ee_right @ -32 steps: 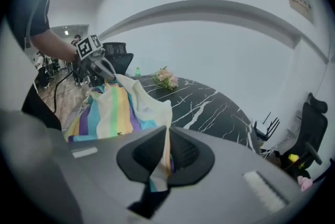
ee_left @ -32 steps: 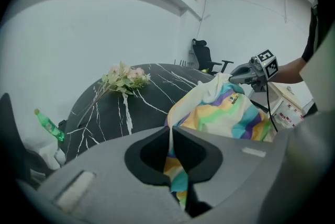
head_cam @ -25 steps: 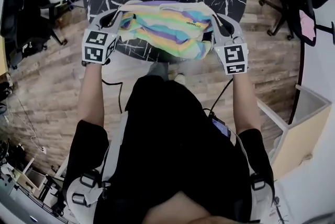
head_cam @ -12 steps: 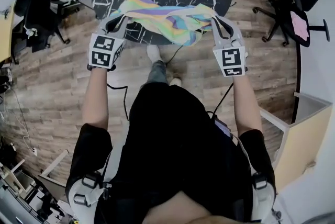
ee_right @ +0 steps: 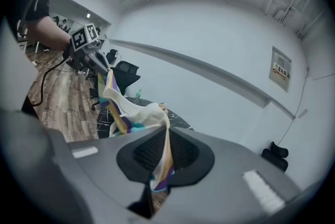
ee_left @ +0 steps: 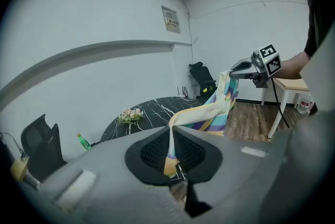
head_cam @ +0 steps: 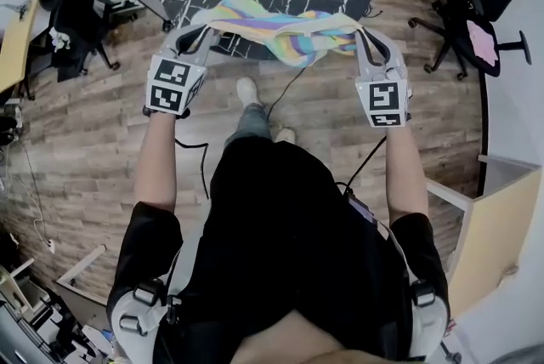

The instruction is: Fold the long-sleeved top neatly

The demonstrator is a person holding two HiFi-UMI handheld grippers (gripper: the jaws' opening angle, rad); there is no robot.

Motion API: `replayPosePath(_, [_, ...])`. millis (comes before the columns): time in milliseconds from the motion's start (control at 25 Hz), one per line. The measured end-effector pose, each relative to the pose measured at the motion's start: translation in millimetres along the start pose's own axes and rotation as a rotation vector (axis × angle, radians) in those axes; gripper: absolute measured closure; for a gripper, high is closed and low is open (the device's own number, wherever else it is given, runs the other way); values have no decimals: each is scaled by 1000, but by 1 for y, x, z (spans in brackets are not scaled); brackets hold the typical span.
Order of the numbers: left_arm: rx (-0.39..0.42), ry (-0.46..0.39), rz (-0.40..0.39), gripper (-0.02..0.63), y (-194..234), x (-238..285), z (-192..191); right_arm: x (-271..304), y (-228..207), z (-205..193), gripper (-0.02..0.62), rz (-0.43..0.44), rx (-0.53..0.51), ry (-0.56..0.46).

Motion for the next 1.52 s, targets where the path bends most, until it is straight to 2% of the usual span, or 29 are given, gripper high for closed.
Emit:
replayPosePath(320, [54, -46, -9, 589, 6, -32, 7, -39, 15, 24, 580, -77, -25, 4])
replayPosePath(440, [57, -54, -36, 589, 13, -43, 5, -49, 21, 31, 581, -109, -8, 25])
replayPosePath(720, [112, -157, -78, 589, 42, -96, 13, -79, 55, 73, 581, -203, 7, 7])
replayPosePath(880, [127, -170, -108, 589, 49, -111, 8, -92, 76, 87, 580, -233, 19, 19])
replayPosePath(1160, [97, -140, -181, 589, 46, -123, -33, -109, 117, 89, 581, -240, 51, 77])
replayPosePath(1520, [65, -53, -238, 588, 37, -144, -101, -120, 185, 80, 580, -194, 79, 139])
Point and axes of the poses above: the fingertips, and each gripper's own axes: x forward along the fingers, y to its left, z out of its top, the point moved 9 cm from there along -x, backward along the fingers, and after that the axes turned 7 degrees about y, right-handed, at the moved point
